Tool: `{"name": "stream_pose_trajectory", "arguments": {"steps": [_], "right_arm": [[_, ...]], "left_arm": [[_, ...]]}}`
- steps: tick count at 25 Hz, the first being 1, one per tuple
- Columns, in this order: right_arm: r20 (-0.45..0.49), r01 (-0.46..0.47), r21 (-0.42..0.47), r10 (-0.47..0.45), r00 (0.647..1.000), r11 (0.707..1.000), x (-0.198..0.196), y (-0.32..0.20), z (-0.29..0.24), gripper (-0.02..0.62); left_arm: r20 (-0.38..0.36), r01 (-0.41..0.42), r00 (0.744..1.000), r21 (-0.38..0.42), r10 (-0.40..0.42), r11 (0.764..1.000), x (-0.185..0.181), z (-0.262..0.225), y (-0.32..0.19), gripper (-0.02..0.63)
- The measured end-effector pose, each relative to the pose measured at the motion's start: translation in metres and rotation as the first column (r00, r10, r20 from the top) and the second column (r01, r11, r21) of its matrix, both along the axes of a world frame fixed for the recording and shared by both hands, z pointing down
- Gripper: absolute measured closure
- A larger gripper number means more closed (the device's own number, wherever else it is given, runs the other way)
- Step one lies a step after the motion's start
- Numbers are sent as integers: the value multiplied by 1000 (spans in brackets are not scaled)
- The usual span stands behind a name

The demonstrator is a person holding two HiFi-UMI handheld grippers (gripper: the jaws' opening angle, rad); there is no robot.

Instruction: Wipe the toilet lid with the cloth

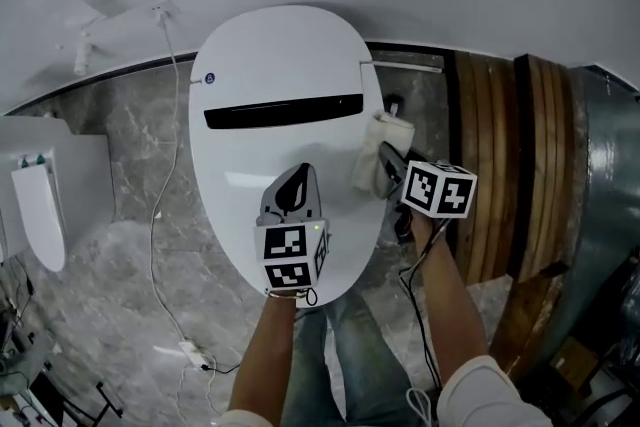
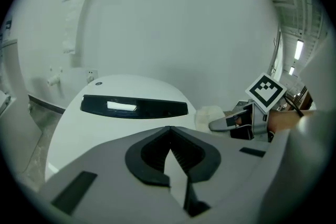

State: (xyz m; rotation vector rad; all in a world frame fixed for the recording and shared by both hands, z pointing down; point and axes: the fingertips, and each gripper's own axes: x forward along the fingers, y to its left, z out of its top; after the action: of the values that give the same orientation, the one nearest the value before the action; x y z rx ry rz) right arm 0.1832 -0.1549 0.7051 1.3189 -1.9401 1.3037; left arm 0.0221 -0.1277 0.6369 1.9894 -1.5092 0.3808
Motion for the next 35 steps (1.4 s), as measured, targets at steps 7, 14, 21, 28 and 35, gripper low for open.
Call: {"name": "stream_pose_trajectory", "arguments": {"steps": [7,14,21,28,35], "right_arm": [[219,160,85,-176,960,983,-132,43,-31,502],[400,349,-13,-315,860,937,-308,102,-9,500],[247,427,1,-414,876,904,-333,102,5,500],[228,360,7,-352,908,933,-244,92,6,500],[141,222,-23,-216,966,975,-103,82,6,500]], "left_arm": [[111,95,989,71,-102,993,-76,-25,16,594],[147,189,967,120,-206,975,-163,-61,21,594],[171,244,952,76,-253,967,-187,-46,57,594],[112,221,969,-10,-219,975,-148,-9,72,594],[56,119,991,-28,-118,992,-86,-1,66,594]]}}
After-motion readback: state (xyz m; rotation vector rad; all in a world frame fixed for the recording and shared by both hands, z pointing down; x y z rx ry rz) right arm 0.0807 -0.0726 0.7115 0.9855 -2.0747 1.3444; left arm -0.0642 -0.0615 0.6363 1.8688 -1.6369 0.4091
